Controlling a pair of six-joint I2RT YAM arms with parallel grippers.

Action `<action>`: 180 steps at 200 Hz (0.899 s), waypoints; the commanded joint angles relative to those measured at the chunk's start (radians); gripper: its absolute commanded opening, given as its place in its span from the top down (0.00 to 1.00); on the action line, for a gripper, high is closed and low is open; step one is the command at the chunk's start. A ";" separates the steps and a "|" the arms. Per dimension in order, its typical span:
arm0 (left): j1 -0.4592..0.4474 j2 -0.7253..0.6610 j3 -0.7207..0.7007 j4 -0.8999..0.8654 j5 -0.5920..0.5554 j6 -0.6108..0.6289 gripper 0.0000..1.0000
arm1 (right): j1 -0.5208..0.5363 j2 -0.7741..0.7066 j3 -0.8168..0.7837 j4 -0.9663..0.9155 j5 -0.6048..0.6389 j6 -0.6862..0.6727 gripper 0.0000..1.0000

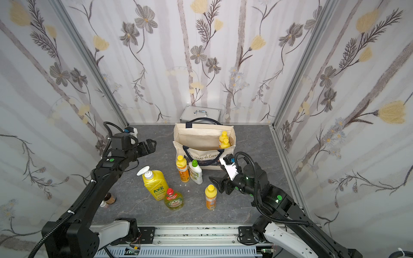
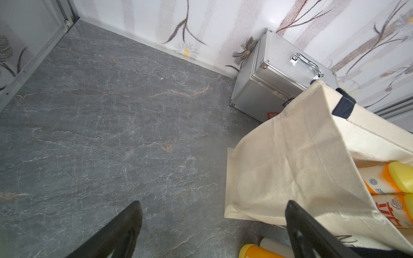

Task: Pack dish soap into the shopping bag
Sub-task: Pick up the bottle of dish soap at the center of the board.

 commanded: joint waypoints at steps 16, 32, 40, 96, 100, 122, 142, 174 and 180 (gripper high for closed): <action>-0.007 -0.004 0.016 -0.018 -0.018 0.006 0.00 | 0.045 -0.033 -0.046 0.113 0.009 0.062 0.22; -0.010 -0.006 0.014 -0.022 -0.026 0.010 0.00 | 0.065 -0.024 -0.068 0.140 0.004 0.077 0.22; -0.011 -0.007 0.014 -0.022 -0.030 0.010 0.00 | 0.077 -0.020 -0.078 0.162 0.000 0.086 0.22; -0.017 -0.014 0.016 -0.030 -0.046 0.014 0.00 | 0.133 0.030 -0.147 0.245 0.031 0.088 0.23; -0.017 -0.013 0.016 -0.030 -0.048 0.013 0.00 | 0.137 0.034 -0.150 0.245 0.037 0.086 0.23; -0.018 -0.011 0.015 -0.028 -0.050 0.015 0.00 | 0.149 0.046 -0.154 0.245 0.053 0.083 0.23; -0.018 -0.011 0.014 -0.027 -0.053 0.017 0.00 | 0.161 0.056 -0.157 0.241 0.072 0.082 0.24; -0.019 -0.010 0.011 -0.020 -0.052 0.016 0.00 | 0.184 0.044 -0.191 0.252 0.128 0.093 0.25; -0.018 -0.008 0.011 -0.020 -0.051 0.017 0.00 | 0.184 0.042 -0.198 0.255 0.131 0.095 0.25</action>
